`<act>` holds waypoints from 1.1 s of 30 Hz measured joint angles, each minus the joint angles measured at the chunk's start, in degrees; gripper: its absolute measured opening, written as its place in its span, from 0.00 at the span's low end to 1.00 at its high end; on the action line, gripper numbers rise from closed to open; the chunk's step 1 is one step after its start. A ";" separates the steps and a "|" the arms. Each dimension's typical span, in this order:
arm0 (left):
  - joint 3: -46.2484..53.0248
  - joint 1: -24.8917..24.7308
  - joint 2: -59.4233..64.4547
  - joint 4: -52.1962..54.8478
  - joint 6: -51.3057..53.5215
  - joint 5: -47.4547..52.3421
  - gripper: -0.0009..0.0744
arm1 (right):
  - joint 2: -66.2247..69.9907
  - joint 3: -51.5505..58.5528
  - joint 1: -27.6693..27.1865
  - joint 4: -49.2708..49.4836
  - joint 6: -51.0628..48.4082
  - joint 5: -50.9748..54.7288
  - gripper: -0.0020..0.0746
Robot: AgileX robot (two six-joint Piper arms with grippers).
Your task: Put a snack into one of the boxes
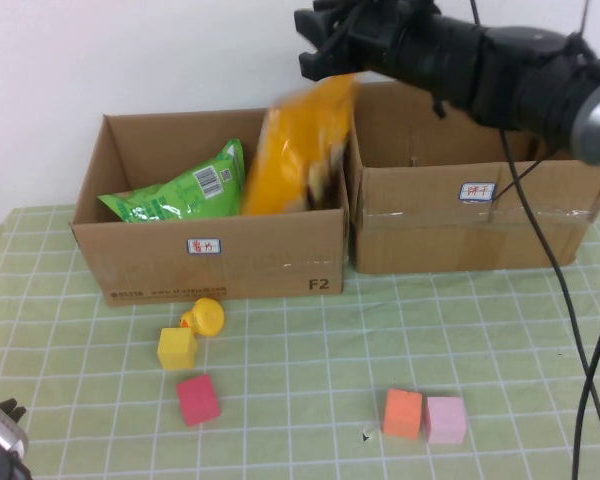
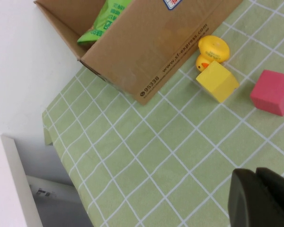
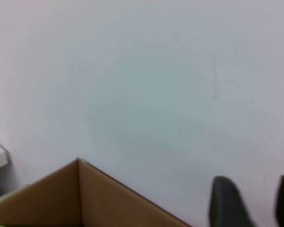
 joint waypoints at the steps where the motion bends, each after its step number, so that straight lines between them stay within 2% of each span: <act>1: 0.00 0.00 0.00 -0.07 0.00 0.00 0.01 | 0.26 0.02 0.19 0.11 0.52 -1.19 0.39; 3: 0.00 0.00 0.00 -0.07 0.00 0.00 0.01 | 0.47 0.02 0.75 0.44 1.04 -1.63 0.55; 4: 0.00 0.00 0.00 -0.07 0.00 0.00 0.01 | 0.47 -0.02 0.92 0.49 1.18 -1.40 0.60; 7: 0.00 0.00 0.00 -0.07 0.00 0.00 0.01 | 0.47 -0.11 1.28 0.63 1.52 1.45 0.65; 11: 0.00 0.00 0.00 -0.07 -0.13 0.00 0.01 | -0.41 -0.11 1.29 0.63 4.11 4.25 0.60; 14: 0.00 0.00 0.00 -0.12 -0.93 0.00 0.01 | -2.78 -0.11 1.29 -3.29 11.16 7.27 0.45; 16: 0.00 0.00 -0.72 0.15 -1.36 0.00 0.01 | -5.44 -0.11 1.29 -9.87 18.19 10.95 0.27; 17: 0.00 0.00 -2.02 0.36 -1.74 -0.57 0.01 | -8.14 -0.11 1.29 -18.79 25.87 17.14 0.14; 19: 0.00 0.00 -3.85 0.76 -2.17 -0.66 0.01 | -10.96 -0.38 1.29 -29.75 33.73 25.47 0.08; 26: 0.00 0.00 -8.57 1.46 -3.24 2.21 0.01 | -15.78 -0.60 1.74 -68.59 63.13 53.02 0.04; 27: 0.00 0.00 -9.11 1.63 -3.66 2.49 0.01 | -15.91 -0.60 1.74 -77.45 70.87 55.74 0.04; 30: 0.00 0.00 -10.99 2.27 -5.39 2.49 0.01 | -16.75 1.57 1.37 -90.42 81.12 57.35 0.04; 33: 0.00 0.00 -13.09 2.47 -6.09 2.39 0.01 | -19.86 7.61 1.00 -98.39 88.08 54.08 0.04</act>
